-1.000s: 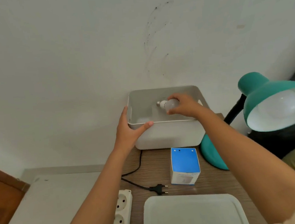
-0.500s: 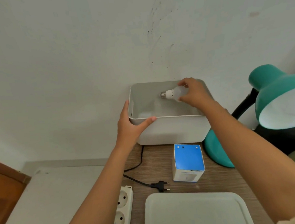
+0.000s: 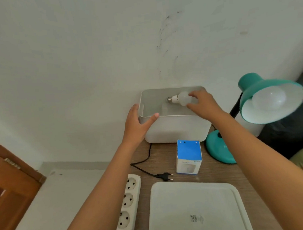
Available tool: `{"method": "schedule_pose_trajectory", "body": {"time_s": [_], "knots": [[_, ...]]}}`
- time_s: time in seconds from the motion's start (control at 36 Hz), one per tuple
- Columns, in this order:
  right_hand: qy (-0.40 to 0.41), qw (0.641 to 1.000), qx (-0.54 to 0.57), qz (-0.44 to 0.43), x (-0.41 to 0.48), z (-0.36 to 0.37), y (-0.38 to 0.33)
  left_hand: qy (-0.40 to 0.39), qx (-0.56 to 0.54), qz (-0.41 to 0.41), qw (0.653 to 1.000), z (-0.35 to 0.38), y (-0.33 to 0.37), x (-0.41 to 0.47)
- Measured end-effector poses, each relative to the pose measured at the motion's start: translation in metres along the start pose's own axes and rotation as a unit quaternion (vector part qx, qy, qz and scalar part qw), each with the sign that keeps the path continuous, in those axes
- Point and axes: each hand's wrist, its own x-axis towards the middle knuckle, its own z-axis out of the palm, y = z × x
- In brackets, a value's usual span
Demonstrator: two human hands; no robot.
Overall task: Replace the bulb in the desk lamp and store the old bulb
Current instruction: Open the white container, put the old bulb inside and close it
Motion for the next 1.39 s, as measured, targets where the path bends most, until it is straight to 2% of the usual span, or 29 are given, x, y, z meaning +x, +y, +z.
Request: {"method": "schedule_pose_trajectory", "body": {"time_s": [0.17,0.28,0.36,0.5,0.61,0.69,1.03,1.39], "knots": [[0.0,1.0,-0.004,-0.011,-0.083,-0.012,-0.003,0.013,0.017,0.024,0.999,-0.01,0.019,-0.056],[0.007,1.0,-0.007,0.003,-0.144,-0.006,0.017,-0.02,0.054,0.03,0.998,-0.006,0.01,-0.105],[0.004,0.999,-0.006,0.038,-0.19,0.003,0.038,-0.048,0.074,0.032,0.996,0.003,-0.011,-0.147],[-0.013,0.994,-0.012,0.111,-0.258,0.028,0.078,-0.116,0.109,-0.021,0.987,0.02,-0.052,-0.207],[-0.004,0.988,-0.018,0.154,-0.295,0.042,0.104,-0.128,0.141,-0.048,0.981,0.033,-0.075,-0.24],[0.014,0.986,-0.011,0.165,-0.312,0.05,0.113,-0.112,0.164,-0.082,0.977,0.041,-0.083,-0.255],[0.079,0.984,0.024,0.159,-0.328,0.072,0.112,-0.051,0.196,-0.083,0.976,0.061,-0.089,-0.263],[0.154,0.966,0.115,0.174,-0.344,0.075,0.101,-0.032,0.106,-0.101,0.989,0.046,-0.081,-0.27]]}}
